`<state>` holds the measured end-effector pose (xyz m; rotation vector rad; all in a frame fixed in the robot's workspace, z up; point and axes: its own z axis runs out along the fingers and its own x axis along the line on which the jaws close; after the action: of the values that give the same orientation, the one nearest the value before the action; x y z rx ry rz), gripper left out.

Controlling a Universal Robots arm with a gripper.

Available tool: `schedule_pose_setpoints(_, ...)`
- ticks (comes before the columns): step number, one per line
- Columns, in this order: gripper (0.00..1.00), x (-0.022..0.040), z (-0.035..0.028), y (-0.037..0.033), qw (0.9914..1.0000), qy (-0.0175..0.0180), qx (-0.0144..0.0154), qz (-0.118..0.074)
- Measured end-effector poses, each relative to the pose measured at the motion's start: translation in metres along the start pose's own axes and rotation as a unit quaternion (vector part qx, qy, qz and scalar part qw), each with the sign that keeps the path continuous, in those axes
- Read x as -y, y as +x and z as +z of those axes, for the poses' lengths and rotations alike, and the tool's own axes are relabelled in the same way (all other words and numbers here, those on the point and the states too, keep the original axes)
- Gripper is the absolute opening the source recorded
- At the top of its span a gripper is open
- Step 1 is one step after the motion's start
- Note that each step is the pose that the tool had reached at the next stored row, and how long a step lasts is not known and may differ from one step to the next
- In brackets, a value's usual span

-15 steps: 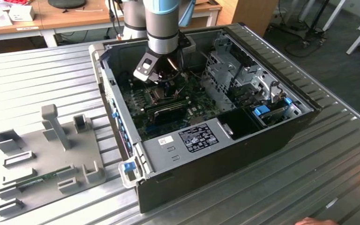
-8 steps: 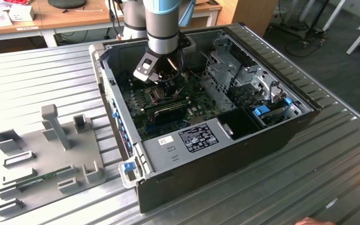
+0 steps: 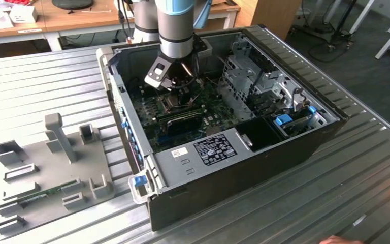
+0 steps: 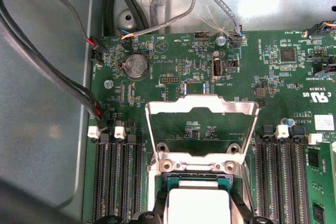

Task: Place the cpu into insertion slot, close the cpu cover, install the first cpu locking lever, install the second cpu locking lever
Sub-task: 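Place the cpu into insertion slot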

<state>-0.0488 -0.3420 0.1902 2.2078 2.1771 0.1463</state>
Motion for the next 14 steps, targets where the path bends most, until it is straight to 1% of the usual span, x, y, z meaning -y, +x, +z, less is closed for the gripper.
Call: schedule_pose_setpoints(14, 0.54, 0.0000, -0.0002, -0.0001, 0.99997, -0.0001, 0.0004, 0.007)
